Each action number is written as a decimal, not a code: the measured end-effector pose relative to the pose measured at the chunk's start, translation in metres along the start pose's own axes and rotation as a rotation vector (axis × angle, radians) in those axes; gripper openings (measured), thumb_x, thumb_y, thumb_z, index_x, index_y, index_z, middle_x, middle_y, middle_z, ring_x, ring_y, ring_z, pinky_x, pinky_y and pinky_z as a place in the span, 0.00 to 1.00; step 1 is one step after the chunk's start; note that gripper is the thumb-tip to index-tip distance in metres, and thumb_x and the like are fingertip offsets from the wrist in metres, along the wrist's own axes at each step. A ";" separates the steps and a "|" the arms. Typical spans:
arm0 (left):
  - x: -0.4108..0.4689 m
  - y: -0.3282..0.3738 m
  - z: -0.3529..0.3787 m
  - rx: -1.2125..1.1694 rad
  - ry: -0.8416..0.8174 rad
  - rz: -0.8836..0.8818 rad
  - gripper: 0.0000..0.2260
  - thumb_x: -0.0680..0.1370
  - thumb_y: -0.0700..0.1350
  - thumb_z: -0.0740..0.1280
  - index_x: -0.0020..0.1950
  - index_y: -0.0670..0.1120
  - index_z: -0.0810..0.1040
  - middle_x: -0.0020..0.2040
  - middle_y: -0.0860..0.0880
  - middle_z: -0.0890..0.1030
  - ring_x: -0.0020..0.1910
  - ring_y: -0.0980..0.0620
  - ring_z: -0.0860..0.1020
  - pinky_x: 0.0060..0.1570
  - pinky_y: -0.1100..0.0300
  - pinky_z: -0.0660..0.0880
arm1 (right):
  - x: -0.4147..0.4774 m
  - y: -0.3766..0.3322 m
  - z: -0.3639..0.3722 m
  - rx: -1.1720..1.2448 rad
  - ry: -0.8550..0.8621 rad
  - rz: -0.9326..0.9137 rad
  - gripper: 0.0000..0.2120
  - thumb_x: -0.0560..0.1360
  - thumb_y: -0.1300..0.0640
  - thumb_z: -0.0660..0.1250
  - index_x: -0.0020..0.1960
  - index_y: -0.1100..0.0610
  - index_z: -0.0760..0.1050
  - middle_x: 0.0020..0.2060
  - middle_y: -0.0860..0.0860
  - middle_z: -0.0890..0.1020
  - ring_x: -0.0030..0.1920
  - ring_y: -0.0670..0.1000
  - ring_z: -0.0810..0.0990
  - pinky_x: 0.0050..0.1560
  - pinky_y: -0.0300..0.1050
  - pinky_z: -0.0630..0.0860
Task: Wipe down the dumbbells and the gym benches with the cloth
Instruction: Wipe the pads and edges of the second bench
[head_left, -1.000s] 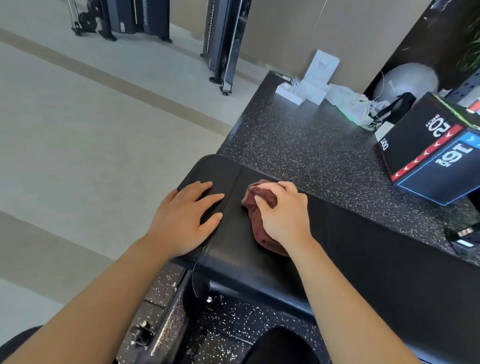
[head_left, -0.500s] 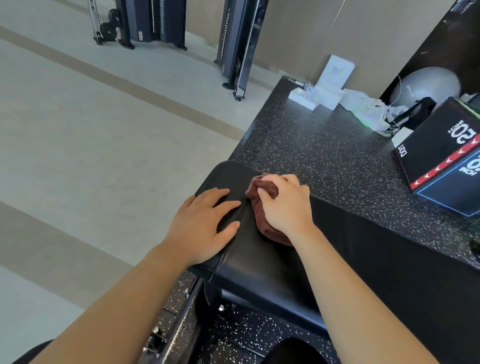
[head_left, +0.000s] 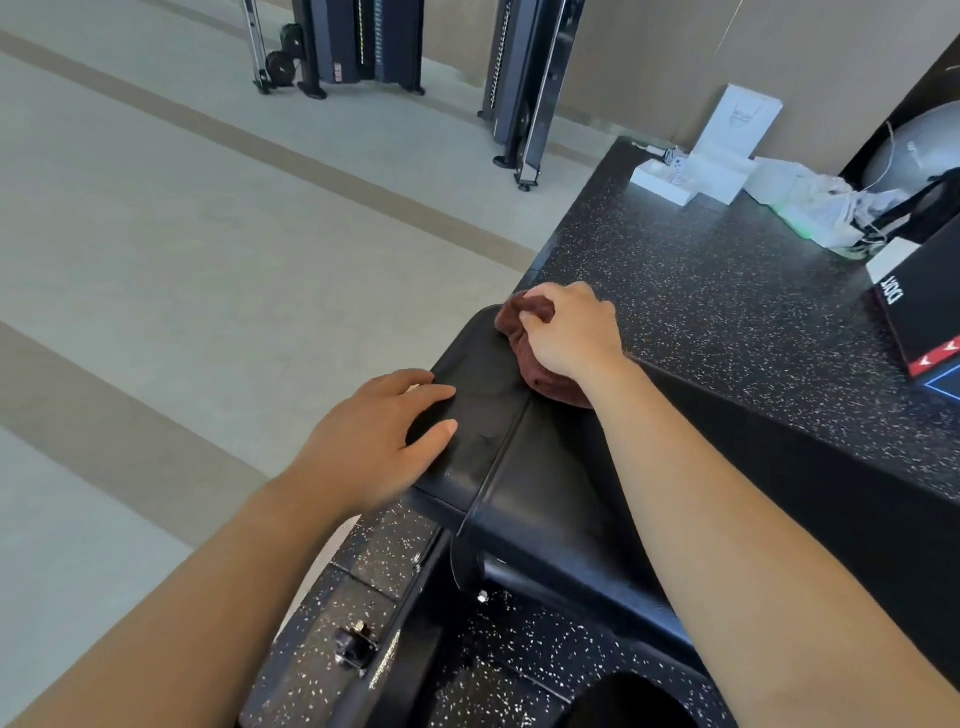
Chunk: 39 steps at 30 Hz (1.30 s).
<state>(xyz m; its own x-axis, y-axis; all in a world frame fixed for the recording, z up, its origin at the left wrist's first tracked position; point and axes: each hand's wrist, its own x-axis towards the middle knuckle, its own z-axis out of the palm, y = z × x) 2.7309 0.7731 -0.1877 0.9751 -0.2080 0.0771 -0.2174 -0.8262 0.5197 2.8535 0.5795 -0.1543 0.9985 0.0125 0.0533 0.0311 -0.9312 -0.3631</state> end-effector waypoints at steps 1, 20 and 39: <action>-0.002 -0.003 -0.003 -0.013 0.002 -0.018 0.20 0.78 0.57 0.57 0.68 0.56 0.70 0.69 0.56 0.68 0.67 0.55 0.67 0.65 0.55 0.67 | -0.012 -0.005 0.002 -0.003 0.001 -0.034 0.14 0.78 0.47 0.59 0.62 0.44 0.72 0.64 0.53 0.69 0.61 0.62 0.66 0.56 0.50 0.67; -0.021 -0.043 -0.047 0.011 0.025 -0.165 0.16 0.79 0.51 0.59 0.65 0.51 0.74 0.65 0.49 0.74 0.63 0.50 0.72 0.59 0.59 0.67 | -0.091 -0.071 0.036 0.044 0.071 -0.053 0.13 0.75 0.48 0.62 0.59 0.45 0.72 0.62 0.52 0.67 0.57 0.59 0.65 0.50 0.53 0.71; 0.023 0.029 0.001 -0.033 0.003 0.190 0.15 0.78 0.50 0.62 0.63 0.50 0.76 0.63 0.51 0.74 0.62 0.52 0.72 0.62 0.57 0.68 | -0.224 0.040 -0.001 -0.108 0.252 0.125 0.17 0.70 0.54 0.69 0.58 0.45 0.76 0.63 0.50 0.72 0.58 0.61 0.70 0.54 0.59 0.75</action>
<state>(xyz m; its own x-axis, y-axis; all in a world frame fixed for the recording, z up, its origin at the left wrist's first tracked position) 2.7468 0.7435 -0.1714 0.9169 -0.3566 0.1792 -0.3958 -0.7545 0.5235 2.6316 0.5389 -0.1800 0.9512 -0.1829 0.2484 -0.1100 -0.9534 -0.2808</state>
